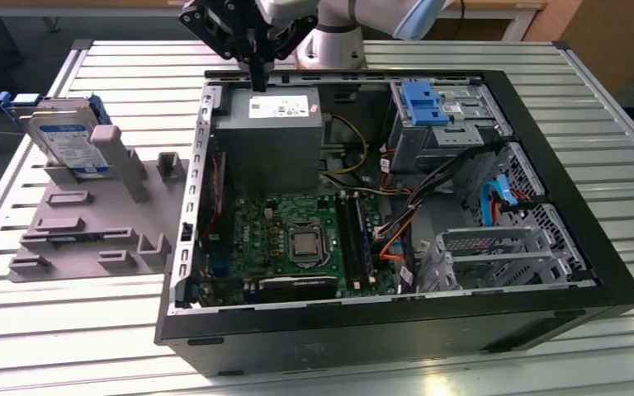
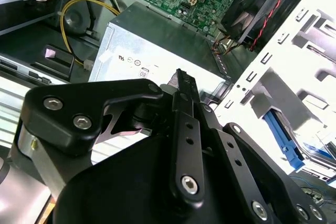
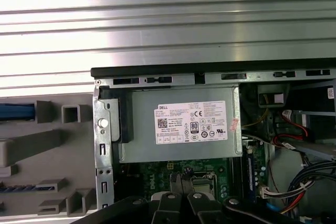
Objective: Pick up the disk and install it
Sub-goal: 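Reach for the disk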
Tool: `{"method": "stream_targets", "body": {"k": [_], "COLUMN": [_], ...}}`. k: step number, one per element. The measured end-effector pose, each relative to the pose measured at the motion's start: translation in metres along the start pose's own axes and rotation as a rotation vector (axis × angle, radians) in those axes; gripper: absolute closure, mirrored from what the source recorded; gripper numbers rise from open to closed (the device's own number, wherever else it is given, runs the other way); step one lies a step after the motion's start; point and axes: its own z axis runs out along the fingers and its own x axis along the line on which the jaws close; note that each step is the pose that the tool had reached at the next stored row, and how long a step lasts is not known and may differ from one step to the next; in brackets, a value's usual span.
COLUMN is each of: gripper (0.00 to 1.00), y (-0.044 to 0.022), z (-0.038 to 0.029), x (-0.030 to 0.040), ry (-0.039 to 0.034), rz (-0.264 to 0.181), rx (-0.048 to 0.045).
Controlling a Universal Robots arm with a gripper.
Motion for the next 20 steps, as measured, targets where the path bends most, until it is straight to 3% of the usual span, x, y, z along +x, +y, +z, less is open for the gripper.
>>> {"method": "stream_targets", "body": {"k": [20], "gripper": [0.89], "y": [-0.0004], "z": [0.0004], "x": [0.0048], "ry": [0.0], "rz": [0.0], "rx": [0.0]}}
